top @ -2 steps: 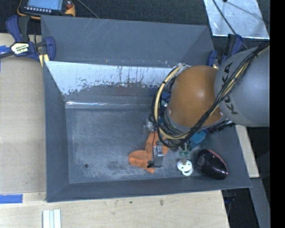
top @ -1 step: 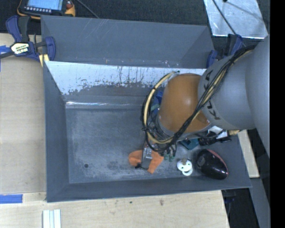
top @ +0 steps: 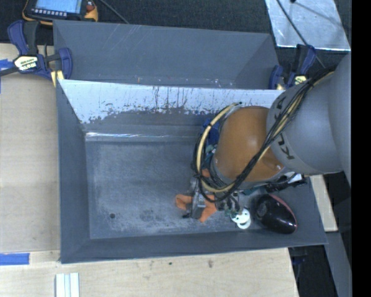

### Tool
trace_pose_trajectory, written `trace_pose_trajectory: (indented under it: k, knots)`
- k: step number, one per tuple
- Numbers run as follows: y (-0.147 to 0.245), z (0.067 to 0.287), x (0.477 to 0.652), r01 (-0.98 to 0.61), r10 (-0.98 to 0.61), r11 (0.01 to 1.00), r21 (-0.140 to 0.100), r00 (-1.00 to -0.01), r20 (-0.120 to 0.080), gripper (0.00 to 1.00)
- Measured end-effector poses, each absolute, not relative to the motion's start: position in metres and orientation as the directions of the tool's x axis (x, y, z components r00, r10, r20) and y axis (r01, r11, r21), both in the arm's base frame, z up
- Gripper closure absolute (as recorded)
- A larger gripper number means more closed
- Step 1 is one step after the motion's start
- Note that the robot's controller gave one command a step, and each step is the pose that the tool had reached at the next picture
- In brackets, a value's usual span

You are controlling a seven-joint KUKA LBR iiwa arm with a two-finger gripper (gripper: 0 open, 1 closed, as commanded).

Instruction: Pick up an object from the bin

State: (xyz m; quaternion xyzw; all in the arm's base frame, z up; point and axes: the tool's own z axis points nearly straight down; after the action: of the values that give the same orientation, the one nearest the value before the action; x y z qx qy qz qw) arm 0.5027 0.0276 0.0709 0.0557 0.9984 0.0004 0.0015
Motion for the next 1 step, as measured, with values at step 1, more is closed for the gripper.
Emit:
trace_pose_trajectory:
  k: [1]
  knots:
    - [0.0276, 0.0709, 0.5027, 0.112, 0.112, 0.994, 0.001, -0.994, -0.003, 1.0]
